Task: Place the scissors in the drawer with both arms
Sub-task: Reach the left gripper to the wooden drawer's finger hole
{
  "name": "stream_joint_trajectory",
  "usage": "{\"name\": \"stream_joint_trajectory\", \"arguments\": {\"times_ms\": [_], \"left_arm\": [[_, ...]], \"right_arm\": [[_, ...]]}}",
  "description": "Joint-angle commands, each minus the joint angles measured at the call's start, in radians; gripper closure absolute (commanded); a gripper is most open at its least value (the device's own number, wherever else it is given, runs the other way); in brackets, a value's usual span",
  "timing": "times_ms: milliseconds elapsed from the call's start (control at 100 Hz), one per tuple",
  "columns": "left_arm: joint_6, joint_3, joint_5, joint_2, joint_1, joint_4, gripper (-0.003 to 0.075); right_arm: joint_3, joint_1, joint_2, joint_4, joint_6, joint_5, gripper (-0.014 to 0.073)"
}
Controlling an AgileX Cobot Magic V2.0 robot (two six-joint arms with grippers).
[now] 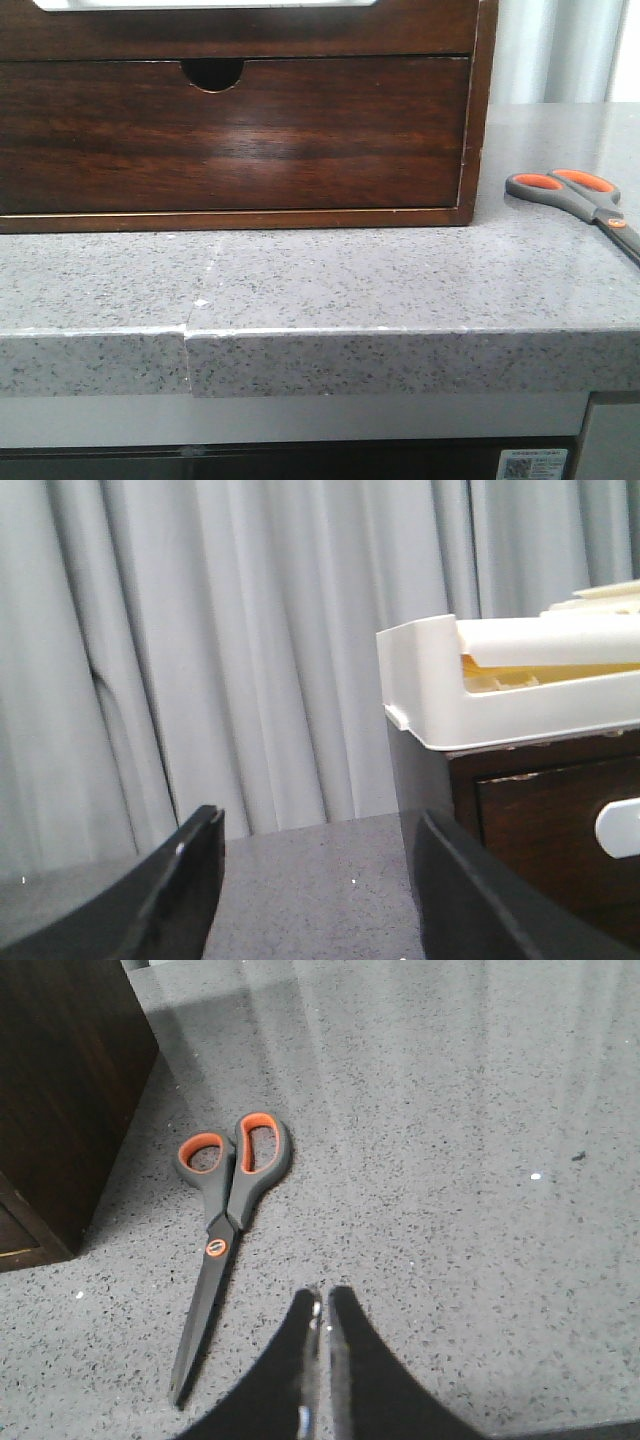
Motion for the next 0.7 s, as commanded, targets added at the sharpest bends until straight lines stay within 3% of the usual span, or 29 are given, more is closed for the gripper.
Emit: {"name": "stream_joint_trajectory", "arguments": {"times_ms": [0,520,690], "left_arm": [[0.003,-0.046,-0.115,0.058,-0.046,0.124,0.0319],[0.003,-0.207,-0.121,0.45,-0.316,0.789,0.0319],[0.003,-0.254,-0.108,0.576,-0.381,0.918,0.0319]], "right_arm": [[-0.037,0.003,0.015,0.002,-0.007,-0.069,0.0635],[-0.037,0.003,0.015,0.002,-0.007,-0.069,0.0635],[-0.037,0.003,0.015,0.002,-0.007,-0.069,0.0635]]}}
